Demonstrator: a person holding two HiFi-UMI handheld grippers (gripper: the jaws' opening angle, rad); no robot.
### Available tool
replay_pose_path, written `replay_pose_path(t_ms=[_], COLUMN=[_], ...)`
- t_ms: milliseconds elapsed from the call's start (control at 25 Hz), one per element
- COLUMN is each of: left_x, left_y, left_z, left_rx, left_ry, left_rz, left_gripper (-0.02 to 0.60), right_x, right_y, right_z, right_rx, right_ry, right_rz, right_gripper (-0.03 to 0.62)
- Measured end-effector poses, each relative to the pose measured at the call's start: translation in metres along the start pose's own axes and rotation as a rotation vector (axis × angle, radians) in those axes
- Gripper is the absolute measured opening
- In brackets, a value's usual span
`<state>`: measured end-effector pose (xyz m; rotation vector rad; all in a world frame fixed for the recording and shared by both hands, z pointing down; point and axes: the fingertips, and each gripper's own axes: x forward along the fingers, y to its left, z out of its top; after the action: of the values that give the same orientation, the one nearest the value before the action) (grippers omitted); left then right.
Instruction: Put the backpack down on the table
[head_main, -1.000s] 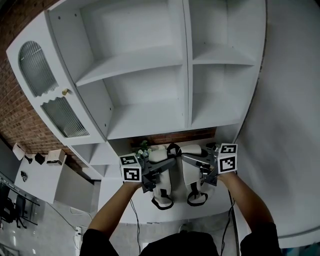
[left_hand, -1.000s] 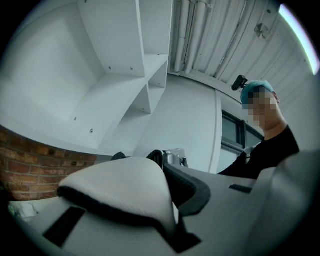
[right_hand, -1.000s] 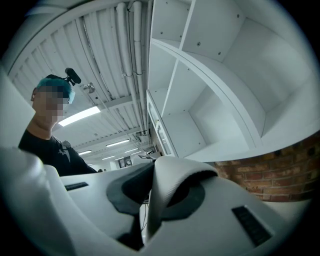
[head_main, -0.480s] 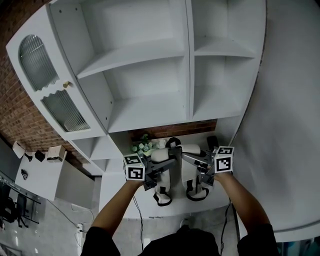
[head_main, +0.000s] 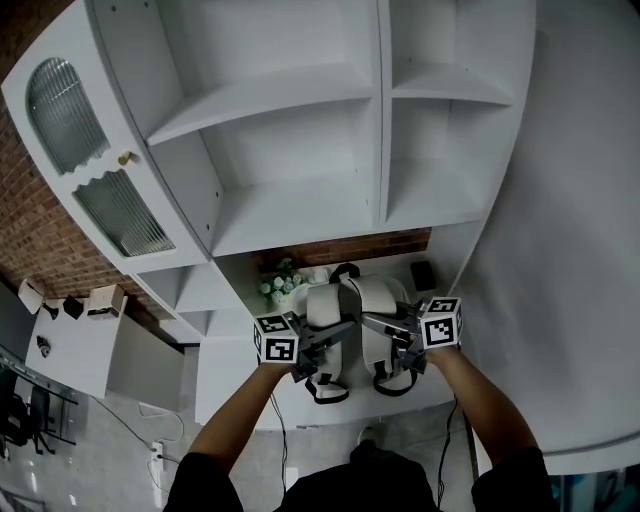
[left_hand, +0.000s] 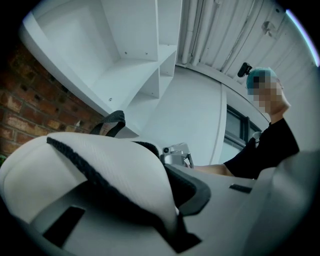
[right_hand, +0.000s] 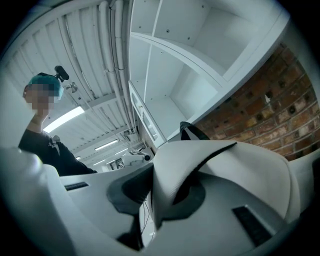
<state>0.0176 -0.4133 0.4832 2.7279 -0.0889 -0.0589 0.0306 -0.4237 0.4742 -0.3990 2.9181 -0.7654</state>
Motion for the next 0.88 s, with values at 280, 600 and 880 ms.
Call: replay_pose_path(t_ms=[280, 600, 880], left_x=[-0.002, -0.006, -0.003], left_y=[0.018, 0.040, 0.056], left_z=[-0.022, -0.045, -0.063], left_rx=[-0.036, -0.084, -0.123], left_ry=[0.013, -0.019, -0.002], left_rz=[0.027, 0.084, 0.108], left_gripper=[0.063, 0.077, 0.082], right_x=[0.007, 0.010, 0.010], right_y=[-0.016, -0.038, -0.059], right_z=[-0.023, -0.055, -0.079], right_rx=[0.021, 0.071, 0.074], right_ry=[0.040, 0.102, 0.142], right_rz=[-0.012, -0.010, -0.013], right_gripper=[0.055, 0.057, 0.057])
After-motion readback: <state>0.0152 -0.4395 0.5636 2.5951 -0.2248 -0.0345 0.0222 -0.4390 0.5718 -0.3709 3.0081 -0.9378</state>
